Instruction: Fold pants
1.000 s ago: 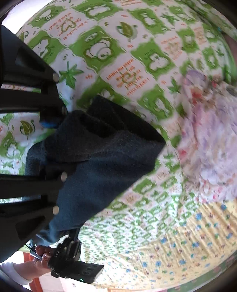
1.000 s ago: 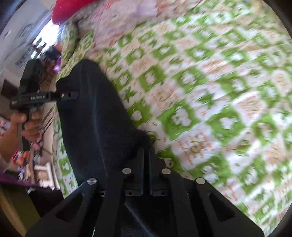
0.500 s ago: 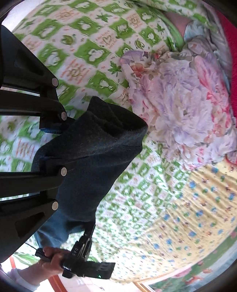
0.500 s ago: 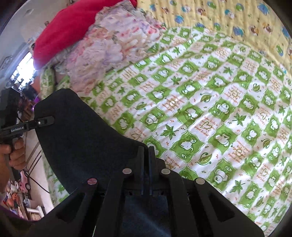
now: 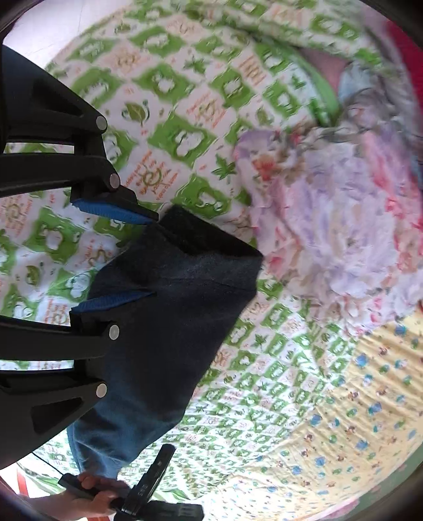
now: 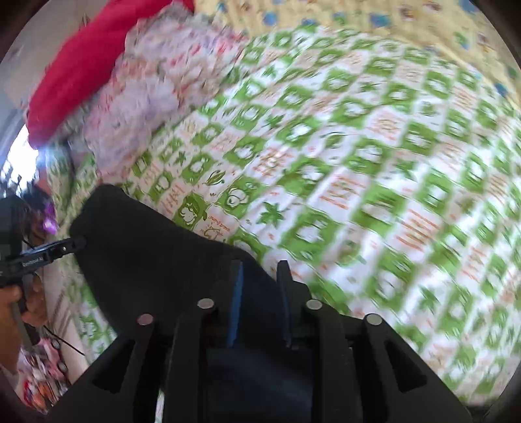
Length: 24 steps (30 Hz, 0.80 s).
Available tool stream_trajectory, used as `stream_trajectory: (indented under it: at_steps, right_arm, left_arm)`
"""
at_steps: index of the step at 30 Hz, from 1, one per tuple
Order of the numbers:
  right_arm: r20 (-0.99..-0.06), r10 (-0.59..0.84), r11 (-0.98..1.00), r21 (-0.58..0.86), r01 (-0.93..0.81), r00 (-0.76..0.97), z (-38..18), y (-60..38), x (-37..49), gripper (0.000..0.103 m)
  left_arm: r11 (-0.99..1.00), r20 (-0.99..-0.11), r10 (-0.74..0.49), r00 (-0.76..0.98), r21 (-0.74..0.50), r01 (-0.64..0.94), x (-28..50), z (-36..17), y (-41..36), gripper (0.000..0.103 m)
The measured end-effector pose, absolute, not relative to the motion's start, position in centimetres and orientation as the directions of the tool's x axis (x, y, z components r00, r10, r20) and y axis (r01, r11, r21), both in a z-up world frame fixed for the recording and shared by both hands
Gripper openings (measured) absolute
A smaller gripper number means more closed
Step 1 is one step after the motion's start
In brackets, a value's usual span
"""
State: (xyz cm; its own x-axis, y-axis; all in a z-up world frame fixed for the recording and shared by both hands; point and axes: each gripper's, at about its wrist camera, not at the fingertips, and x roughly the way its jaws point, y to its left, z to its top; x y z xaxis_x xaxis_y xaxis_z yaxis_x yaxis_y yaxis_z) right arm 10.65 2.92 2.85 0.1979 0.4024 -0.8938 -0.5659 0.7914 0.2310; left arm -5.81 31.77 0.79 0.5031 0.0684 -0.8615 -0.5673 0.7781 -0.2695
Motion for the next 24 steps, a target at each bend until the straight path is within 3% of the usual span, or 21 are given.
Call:
stream_trajectory:
  at_steps: [3,15,24]
  right_arm:
    - [-0.887,0.404,0.818,0.24,-0.522,0.226,4.4,-0.4,9.3,0.029]
    - [-0.889,0.333,0.925,0.243,-0.293,0.314,7.1,-11.2,3.4,0.029]
    - [-0.887,0.283,0.959,0.251,-0.132,0.365,7.7,-17.3,-0.2,0.029]
  left_arm:
    - [0.805,-0.84,0.051,0.541,-0.285,-0.52,-5.7,2.7,30.5,0.043]
    - [0.962,-0.83,-0.184,0.526,-0.262,-0.078,1.4,5.1,16.7,0.05]
    - [0.948,-0.831,-0.313,0.46,-0.303,0.097,5.5,4.8,8.7,0.051]
